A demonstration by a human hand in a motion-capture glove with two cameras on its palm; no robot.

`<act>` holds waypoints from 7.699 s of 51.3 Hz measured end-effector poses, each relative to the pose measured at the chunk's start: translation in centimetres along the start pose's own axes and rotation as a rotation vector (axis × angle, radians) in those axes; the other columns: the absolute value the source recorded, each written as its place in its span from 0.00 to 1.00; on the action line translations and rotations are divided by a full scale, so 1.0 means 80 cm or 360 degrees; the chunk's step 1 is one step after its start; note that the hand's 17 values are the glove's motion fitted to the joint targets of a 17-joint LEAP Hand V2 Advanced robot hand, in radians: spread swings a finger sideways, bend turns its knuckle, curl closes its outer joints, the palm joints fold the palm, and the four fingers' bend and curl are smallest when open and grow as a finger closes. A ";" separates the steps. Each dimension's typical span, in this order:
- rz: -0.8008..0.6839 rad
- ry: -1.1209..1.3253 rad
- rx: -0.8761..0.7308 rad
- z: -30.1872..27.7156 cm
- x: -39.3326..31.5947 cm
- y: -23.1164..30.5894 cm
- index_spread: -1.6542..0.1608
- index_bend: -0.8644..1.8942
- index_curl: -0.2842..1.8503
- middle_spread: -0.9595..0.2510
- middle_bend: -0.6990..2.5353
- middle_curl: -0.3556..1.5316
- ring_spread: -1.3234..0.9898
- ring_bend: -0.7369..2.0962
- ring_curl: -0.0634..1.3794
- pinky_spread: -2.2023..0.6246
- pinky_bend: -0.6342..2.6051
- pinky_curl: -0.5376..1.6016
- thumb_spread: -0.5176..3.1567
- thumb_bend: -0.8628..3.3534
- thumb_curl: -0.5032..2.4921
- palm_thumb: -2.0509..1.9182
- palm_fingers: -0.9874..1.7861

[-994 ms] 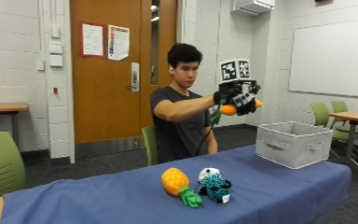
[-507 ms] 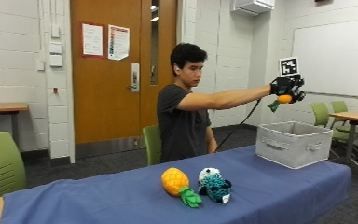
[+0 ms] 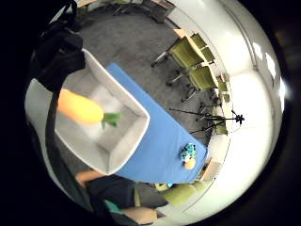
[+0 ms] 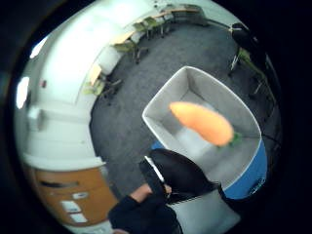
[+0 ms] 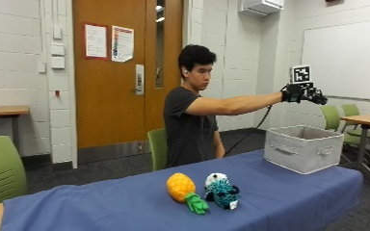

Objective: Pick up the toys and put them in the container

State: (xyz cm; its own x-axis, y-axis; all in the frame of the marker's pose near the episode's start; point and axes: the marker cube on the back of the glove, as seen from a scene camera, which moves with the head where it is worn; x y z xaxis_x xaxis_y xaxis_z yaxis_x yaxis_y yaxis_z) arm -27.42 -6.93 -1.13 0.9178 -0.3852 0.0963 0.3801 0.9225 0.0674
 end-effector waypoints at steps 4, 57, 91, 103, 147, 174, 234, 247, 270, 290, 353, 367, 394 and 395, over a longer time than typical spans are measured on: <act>-0.0180 -0.0043 0.0027 -0.010 -0.008 0.013 0.78 0.37 0.45 0.68 0.36 0.44 0.44 0.59 0.28 0.68 0.49 0.44 0.42 0.19 0.35 0.51 0.39; 0.0870 0.0167 -0.0036 0.055 0.575 0.286 0.76 0.38 0.39 0.67 0.33 0.42 0.43 0.51 0.22 0.72 0.46 0.41 0.44 0.19 0.26 0.50 0.40; 0.1075 0.0010 -0.0446 0.263 0.657 0.360 0.71 0.37 0.37 0.67 0.26 0.38 0.48 0.32 0.15 0.76 0.47 0.42 0.44 0.19 0.24 0.50 0.30; 0.1083 -0.0130 -0.0467 0.286 0.655 0.380 0.71 0.38 0.35 0.70 0.24 0.34 0.51 0.31 0.14 0.76 0.51 0.43 0.44 0.19 0.24 0.50 0.30; 0.0887 0.0154 -0.0208 0.255 0.577 0.417 0.70 0.44 0.49 0.49 0.38 0.40 0.39 0.61 0.32 0.63 0.46 0.41 0.42 0.26 0.34 0.67 0.78; 0.0738 0.0051 0.0087 -0.013 0.474 0.229 0.64 0.44 0.69 0.45 0.49 0.52 0.40 0.70 0.40 0.62 0.48 0.45 0.39 0.27 0.44 0.67 0.77; -0.0150 0.0036 -0.0040 0.006 0.073 0.007 0.64 0.33 0.65 0.55 0.32 0.52 0.45 0.59 0.35 0.67 0.58 0.49 0.44 0.20 0.47 0.51 0.36; 0.0059 0.0147 -0.0012 -0.030 0.105 0.071 0.68 0.34 0.52 0.62 0.33 0.49 0.48 0.57 0.28 0.71 0.58 0.46 0.48 0.19 0.38 0.51 0.35; 0.0574 0.0148 0.0004 -0.062 0.437 0.271 0.70 0.39 0.41 0.65 0.32 0.47 0.47 0.54 0.25 0.73 0.55 0.43 0.47 0.19 0.30 0.50 0.36; 0.0869 0.0168 -0.0004 -0.019 0.590 0.380 0.68 0.39 0.40 0.63 0.32 0.45 0.46 0.49 0.22 0.76 0.51 0.40 0.49 0.20 0.27 0.51 0.38; 0.1189 0.0094 -0.0392 0.250 0.699 0.560 0.67 0.40 0.36 0.68 0.26 0.34 0.48 0.42 0.22 0.75 0.54 0.41 0.48 0.21 0.27 0.54 0.40; 0.1215 0.0242 -0.0287 0.240 0.689 0.554 0.68 0.53 0.41 0.59 0.30 0.35 0.40 0.51 0.26 0.69 0.48 0.38 0.49 0.22 0.29 0.60 0.67; 0.1199 0.0095 -0.0352 0.149 0.668 0.479 0.71 0.47 0.53 0.43 0.43 0.48 0.39 0.64 0.38 0.61 0.47 0.42 0.36 0.24 0.39 0.69 0.78; 0.1195 0.0109 -0.0333 0.137 0.661 0.470 0.71 0.47 0.53 0.43 0.43 0.48 0.39 0.65 0.38 0.61 0.47 0.42 0.36 0.24 0.40 0.69 0.78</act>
State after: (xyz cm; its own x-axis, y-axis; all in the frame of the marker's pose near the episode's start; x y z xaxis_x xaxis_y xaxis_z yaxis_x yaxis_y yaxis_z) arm 34.16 7.12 17.38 0.9402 0.3400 -0.0201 -0.3379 0.9237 -0.1805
